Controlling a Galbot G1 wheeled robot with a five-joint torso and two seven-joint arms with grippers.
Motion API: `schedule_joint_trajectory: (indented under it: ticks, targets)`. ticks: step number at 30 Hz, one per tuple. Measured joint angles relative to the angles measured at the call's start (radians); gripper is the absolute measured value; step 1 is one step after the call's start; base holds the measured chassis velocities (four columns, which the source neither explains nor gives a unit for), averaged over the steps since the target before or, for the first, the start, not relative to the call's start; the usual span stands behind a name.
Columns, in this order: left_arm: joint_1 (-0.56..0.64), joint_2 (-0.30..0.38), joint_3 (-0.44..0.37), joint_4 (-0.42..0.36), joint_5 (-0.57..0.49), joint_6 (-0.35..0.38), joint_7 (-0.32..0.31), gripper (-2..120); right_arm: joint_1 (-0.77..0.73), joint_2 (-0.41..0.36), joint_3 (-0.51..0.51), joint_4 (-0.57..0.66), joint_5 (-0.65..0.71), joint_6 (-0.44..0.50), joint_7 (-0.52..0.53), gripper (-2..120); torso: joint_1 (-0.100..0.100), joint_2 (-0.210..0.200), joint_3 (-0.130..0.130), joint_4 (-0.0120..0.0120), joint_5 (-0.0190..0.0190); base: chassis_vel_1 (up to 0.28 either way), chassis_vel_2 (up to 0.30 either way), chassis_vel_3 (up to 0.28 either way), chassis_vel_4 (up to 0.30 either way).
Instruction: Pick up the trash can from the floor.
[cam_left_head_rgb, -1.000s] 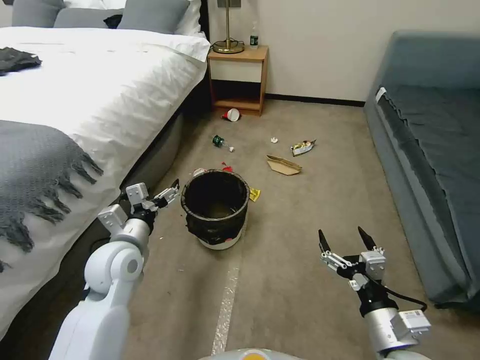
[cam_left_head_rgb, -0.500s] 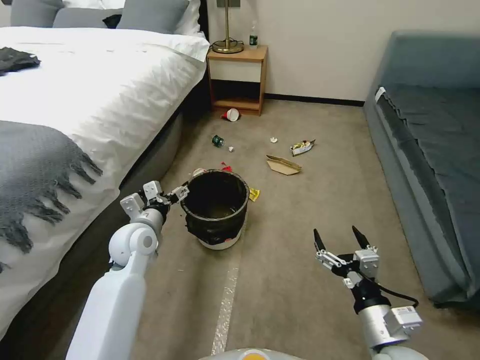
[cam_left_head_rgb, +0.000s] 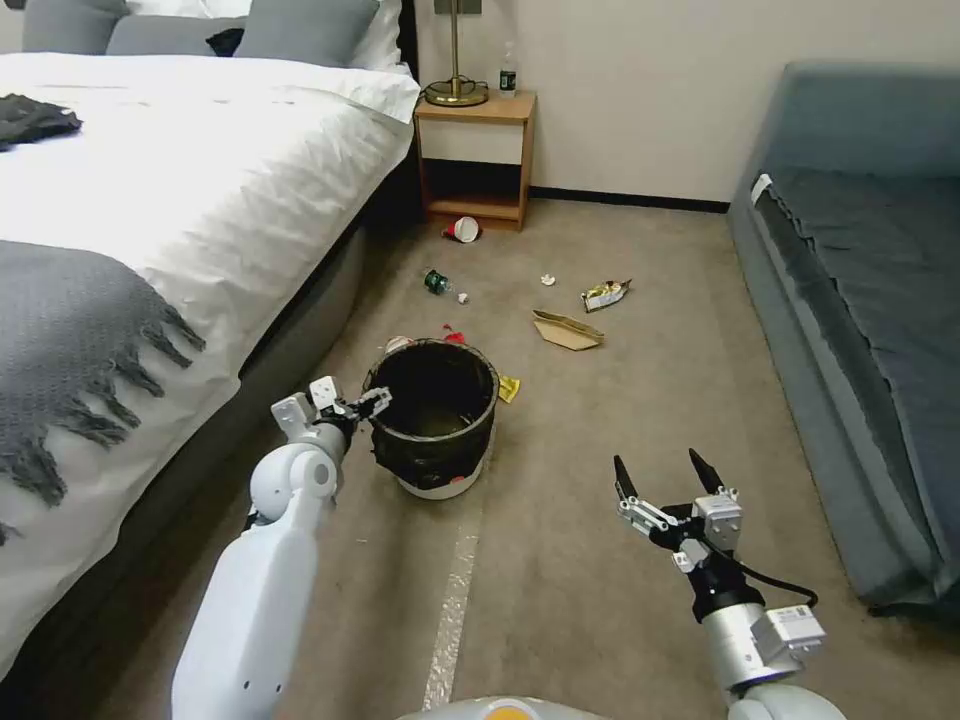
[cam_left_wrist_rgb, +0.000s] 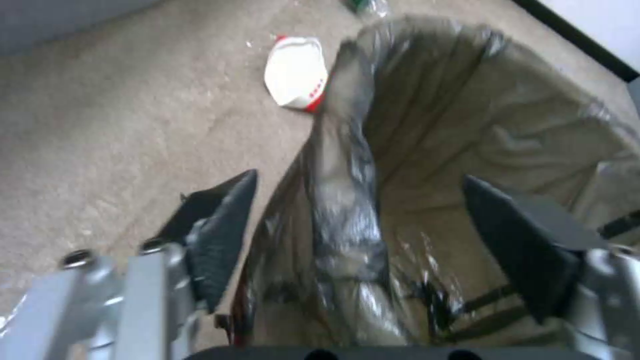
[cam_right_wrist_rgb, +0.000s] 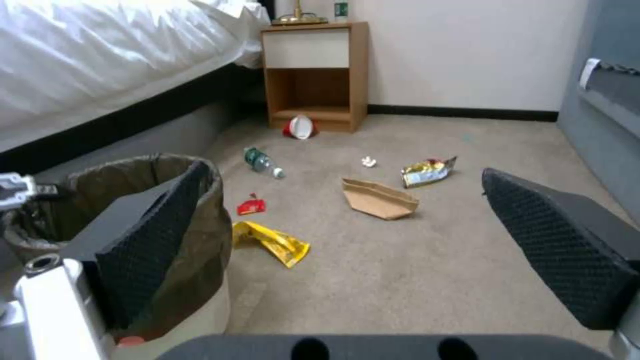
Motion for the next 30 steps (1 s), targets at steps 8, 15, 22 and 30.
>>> schedule_joint_trajectory:
  ticks: [8, 15, 22, 30]
  targets:
    - [0.005, -0.007, -0.002, 0.020, 0.006, -0.003, 0.013, 48, -0.002, 0.000, 0.000, 0.004, 0.002, 0.004, -0.001, 100, 0.000, 0.000, 0.000, 0.0000, 0.0000, 0.000, 0.000, 0.000, 0.000]
    - [0.017, 0.005, -0.015, 0.015, 0.003, -0.005, 0.016, 21, -0.002, 0.000, -0.004, 0.004, 0.004, 0.012, -0.004, 100, 0.000, 0.000, 0.000, 0.0001, 0.0000, 0.000, 0.000, 0.000, 0.000]
    - [0.032, 0.011, -0.020, -0.006, -0.002, -0.007, 0.009, 5, -0.004, 0.000, -0.008, 0.000, 0.004, 0.019, -0.007, 100, 0.000, 0.000, 0.000, 0.0000, -0.0001, 0.000, 0.000, 0.000, 0.000]
    - [0.086, 0.031, -0.048, -0.156, -0.059, 0.005, -0.017, 5, -0.005, 0.000, -0.004, 0.000, 0.010, 0.025, -0.013, 100, 0.000, 0.000, 0.000, 0.0000, -0.0001, 0.000, 0.000, 0.000, 0.000]
